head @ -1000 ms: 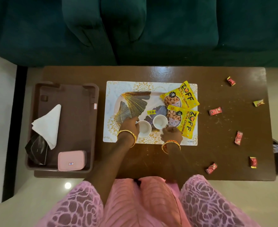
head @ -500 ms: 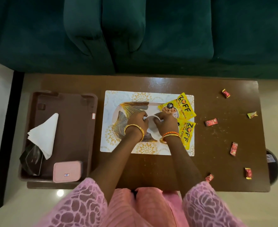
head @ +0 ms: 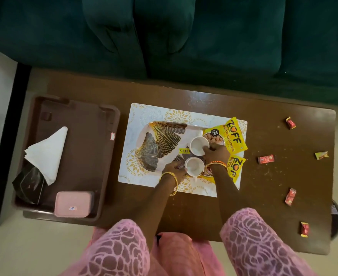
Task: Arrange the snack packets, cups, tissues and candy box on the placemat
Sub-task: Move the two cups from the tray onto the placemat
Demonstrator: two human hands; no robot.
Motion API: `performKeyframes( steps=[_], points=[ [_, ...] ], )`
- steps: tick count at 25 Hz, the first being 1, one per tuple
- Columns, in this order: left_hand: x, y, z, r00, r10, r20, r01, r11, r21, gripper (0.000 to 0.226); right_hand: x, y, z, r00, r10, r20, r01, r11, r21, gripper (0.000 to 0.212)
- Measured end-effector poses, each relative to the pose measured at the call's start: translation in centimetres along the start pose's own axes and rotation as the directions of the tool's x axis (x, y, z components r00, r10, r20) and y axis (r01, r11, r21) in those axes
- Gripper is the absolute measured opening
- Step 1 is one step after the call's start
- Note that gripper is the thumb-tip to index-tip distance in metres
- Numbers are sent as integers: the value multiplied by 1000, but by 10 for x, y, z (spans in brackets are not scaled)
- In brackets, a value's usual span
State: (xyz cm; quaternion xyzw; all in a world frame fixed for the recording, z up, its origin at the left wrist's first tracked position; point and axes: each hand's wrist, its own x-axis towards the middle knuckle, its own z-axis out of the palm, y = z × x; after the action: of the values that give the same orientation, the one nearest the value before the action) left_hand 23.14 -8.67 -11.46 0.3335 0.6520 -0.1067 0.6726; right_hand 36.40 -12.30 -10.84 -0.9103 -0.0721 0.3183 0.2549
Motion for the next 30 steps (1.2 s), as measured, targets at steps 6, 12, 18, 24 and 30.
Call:
performKeyframes(
  steps=[6, 12, 18, 24, 30],
  points=[
    [4, -12, 19, 1000, -20, 14, 23, 966, -258, 41, 5, 8, 9, 1000, 11, -20, -10, 1000, 5, 25],
    [10, -12, 22, 997, -56, 46, 67, 954, -294, 41, 13, 8, 8, 1000, 13, -13, -13, 1000, -23, 21],
    [8, -9, 24, 995, -81, 59, 97, 927, -361, 41, 14, 9, 8, 1000, -20, -18, 19, 999, -30, 19],
    [3, -8, 22, 998, -41, 53, 54, 964, -261, 42, 4, 11, 1, 997, -29, -78, 33, 998, 58, 23],
    [-36, -12, -10, 914, 377, -152, -310, 888, 341, 24, -36, -7, -25, 951, -129, -280, 169, 978, 122, 17]
  ],
)
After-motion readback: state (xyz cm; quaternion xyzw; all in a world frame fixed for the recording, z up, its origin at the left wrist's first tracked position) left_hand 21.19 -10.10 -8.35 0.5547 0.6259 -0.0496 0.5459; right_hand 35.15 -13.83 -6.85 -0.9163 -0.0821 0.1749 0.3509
